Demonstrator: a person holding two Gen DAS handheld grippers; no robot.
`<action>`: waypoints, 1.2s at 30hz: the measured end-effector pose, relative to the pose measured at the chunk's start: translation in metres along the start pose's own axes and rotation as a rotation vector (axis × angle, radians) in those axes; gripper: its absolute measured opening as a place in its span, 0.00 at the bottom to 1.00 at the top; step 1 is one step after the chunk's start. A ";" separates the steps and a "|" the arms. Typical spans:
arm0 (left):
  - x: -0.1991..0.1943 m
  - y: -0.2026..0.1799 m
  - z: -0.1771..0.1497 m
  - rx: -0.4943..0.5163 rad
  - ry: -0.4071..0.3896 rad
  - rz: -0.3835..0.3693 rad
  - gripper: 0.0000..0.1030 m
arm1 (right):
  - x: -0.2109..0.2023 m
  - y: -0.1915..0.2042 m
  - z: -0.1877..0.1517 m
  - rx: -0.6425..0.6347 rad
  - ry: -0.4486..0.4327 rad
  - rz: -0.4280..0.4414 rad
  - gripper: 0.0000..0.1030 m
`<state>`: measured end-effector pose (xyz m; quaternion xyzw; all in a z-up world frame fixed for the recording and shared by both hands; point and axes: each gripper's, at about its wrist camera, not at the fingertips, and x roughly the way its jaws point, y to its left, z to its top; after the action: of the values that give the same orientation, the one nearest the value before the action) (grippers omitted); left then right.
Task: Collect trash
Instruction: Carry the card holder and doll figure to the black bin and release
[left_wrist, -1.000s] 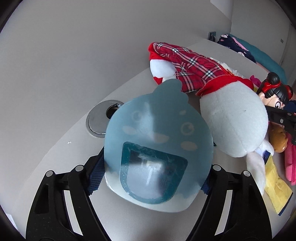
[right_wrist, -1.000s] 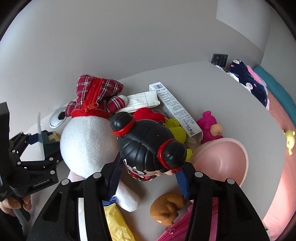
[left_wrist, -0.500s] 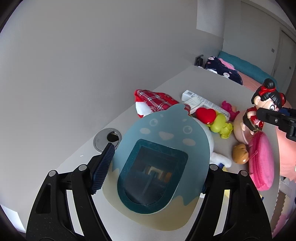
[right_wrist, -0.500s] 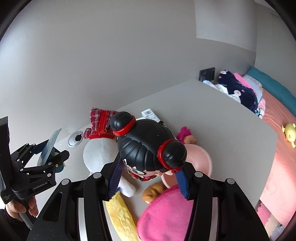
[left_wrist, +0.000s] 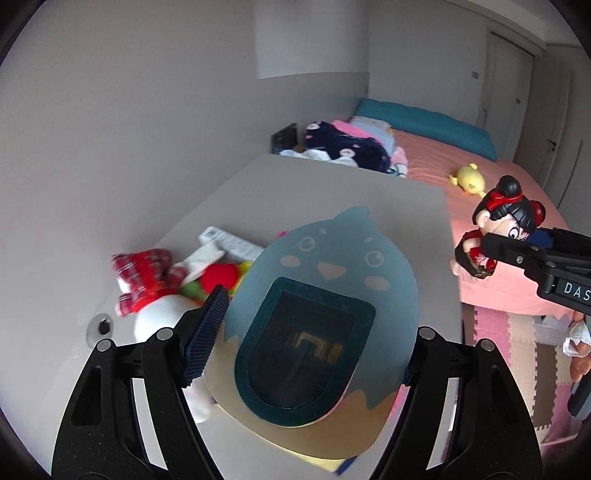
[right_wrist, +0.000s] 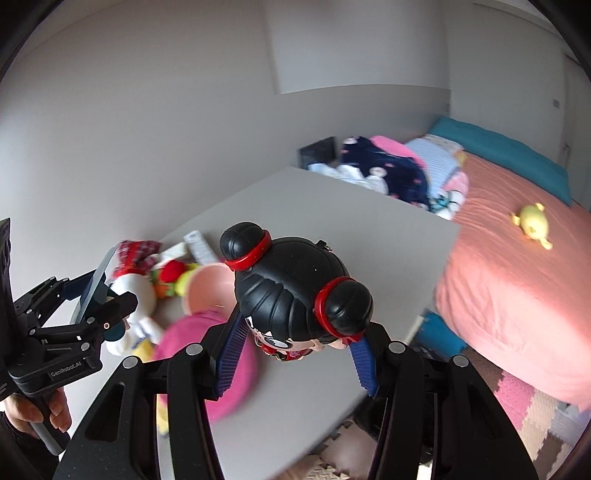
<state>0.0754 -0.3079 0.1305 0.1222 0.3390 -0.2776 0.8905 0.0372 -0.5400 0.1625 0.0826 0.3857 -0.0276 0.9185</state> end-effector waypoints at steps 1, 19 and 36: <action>0.005 -0.017 0.005 0.021 0.001 -0.026 0.71 | -0.005 -0.016 -0.003 0.018 0.000 -0.021 0.52; 0.107 -0.257 0.017 0.306 0.165 -0.330 0.72 | -0.009 -0.247 -0.051 0.318 0.114 -0.246 0.53; 0.132 -0.253 0.018 0.250 0.210 -0.275 0.94 | -0.012 -0.266 -0.051 0.320 0.079 -0.316 0.81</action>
<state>0.0196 -0.5760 0.0477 0.2124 0.4062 -0.4221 0.7821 -0.0371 -0.7932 0.1011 0.1669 0.4202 -0.2285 0.8622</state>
